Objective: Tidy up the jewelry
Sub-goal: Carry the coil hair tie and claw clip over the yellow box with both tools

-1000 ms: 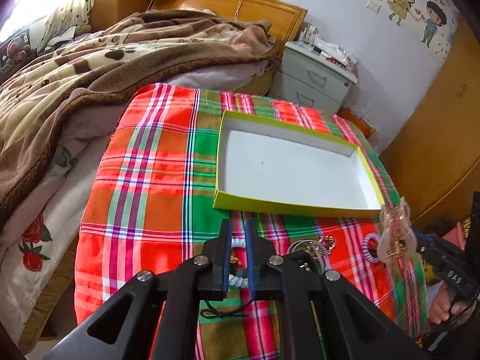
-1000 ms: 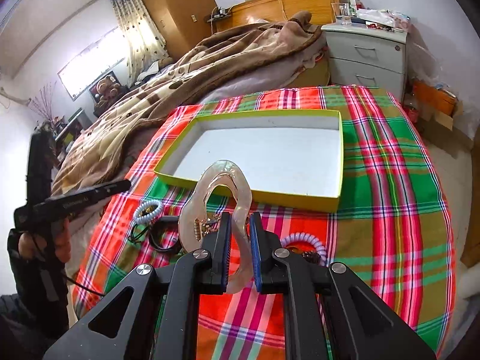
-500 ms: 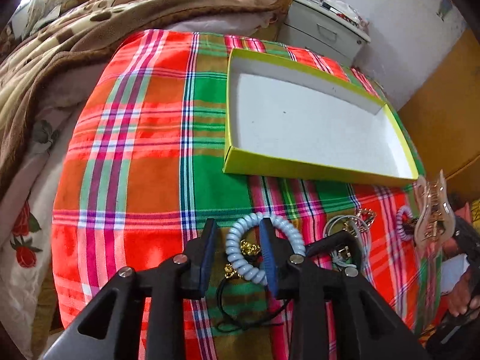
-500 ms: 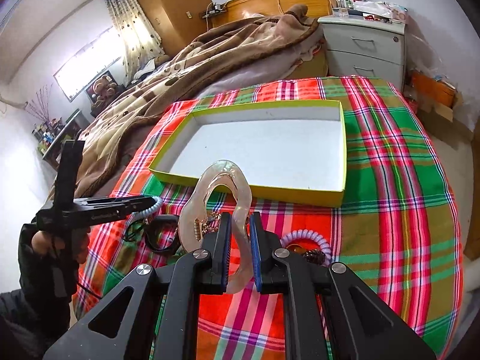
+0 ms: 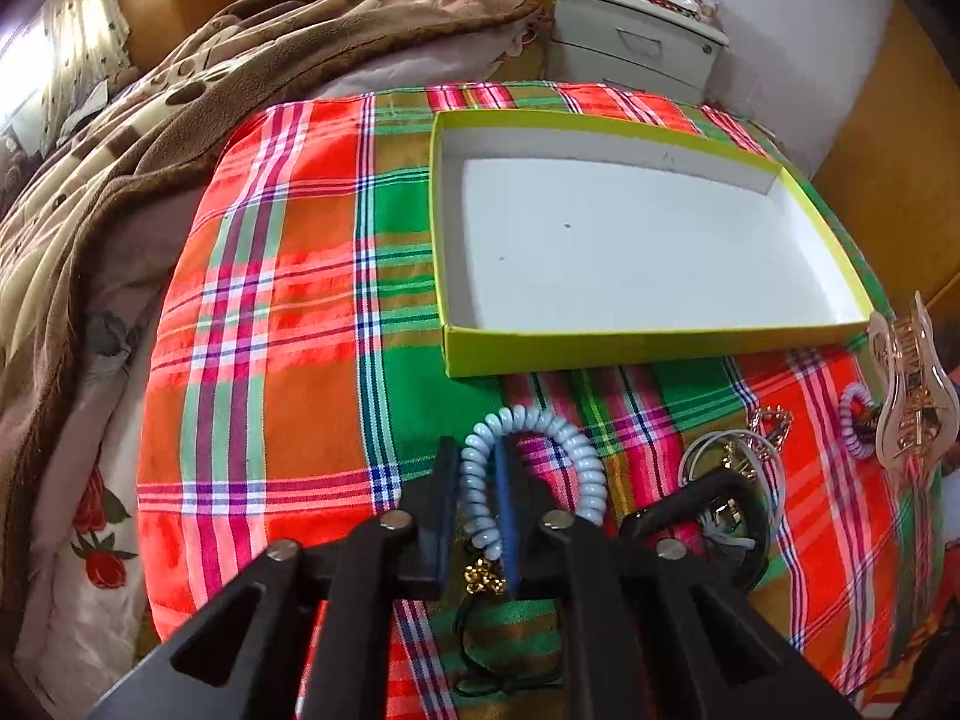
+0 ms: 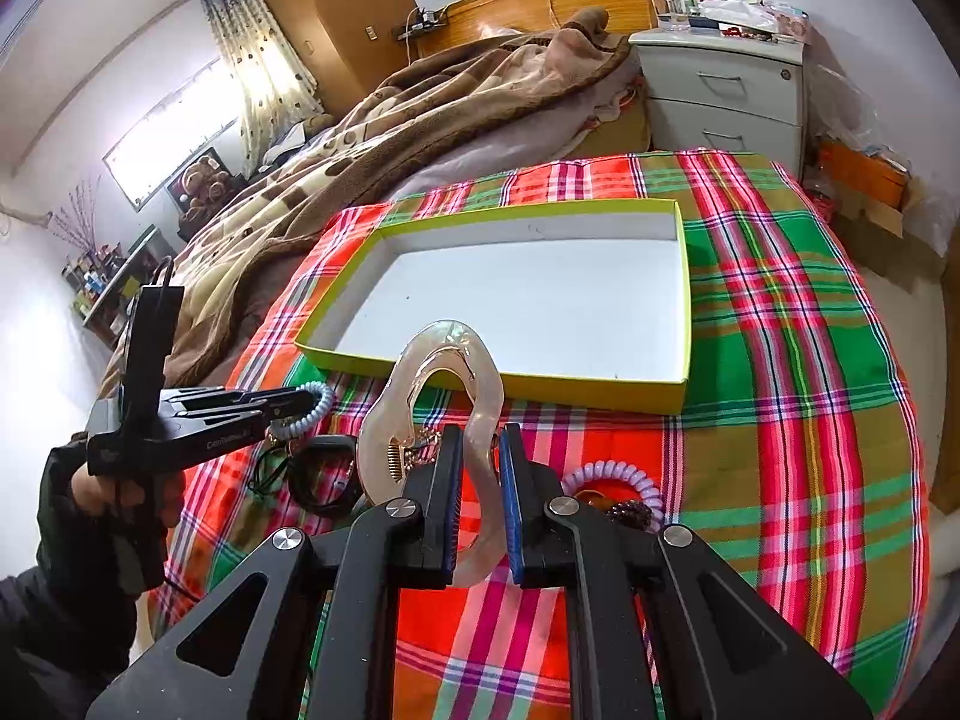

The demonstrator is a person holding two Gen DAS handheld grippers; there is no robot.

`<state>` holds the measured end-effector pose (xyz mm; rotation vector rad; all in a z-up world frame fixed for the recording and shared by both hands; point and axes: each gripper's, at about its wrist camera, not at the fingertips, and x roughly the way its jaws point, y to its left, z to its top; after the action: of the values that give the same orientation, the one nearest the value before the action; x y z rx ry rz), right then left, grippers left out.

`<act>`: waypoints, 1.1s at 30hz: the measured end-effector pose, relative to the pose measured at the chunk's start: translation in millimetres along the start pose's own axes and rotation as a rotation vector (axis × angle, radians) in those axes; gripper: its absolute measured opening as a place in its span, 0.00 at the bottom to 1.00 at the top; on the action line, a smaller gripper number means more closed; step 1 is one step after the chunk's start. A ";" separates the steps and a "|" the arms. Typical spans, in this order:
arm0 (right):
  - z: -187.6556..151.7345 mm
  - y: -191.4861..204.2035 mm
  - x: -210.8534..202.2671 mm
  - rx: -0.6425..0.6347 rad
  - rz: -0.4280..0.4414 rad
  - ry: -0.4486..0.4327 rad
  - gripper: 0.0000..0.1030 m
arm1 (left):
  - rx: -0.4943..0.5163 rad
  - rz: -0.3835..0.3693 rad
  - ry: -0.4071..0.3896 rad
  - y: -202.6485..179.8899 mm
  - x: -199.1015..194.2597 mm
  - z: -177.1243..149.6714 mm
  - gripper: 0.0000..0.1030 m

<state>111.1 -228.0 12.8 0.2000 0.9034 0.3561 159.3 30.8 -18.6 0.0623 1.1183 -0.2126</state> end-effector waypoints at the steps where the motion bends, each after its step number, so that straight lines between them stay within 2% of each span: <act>1: 0.1 -0.1 -0.4 0.000 -0.003 -0.001 0.12 | -0.010 -0.009 -0.003 1.1 -0.5 -0.5 0.11; 13: 14.1 -6.2 -6.4 0.022 -0.022 -0.035 0.12 | -0.054 -0.049 -0.090 7.5 -34.5 2.6 0.10; 21: 44.8 -12.7 -3.8 0.040 -0.071 -0.077 0.12 | -0.057 -0.080 -0.177 2.9 -60.1 33.4 0.10; 28: 67.8 -25.3 15.3 0.050 -0.129 -0.066 0.12 | -0.066 -0.081 -0.195 -0.8 -50.7 64.2 0.10; 33: 83.4 -39.5 37.8 0.068 -0.167 -0.033 0.12 | -0.073 -0.111 -0.167 -4.7 -32.1 84.2 0.10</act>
<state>207.4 -251.6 23.2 0.1913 0.8936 0.1673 219.5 17.5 47.3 -0.0813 0.9625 -0.2715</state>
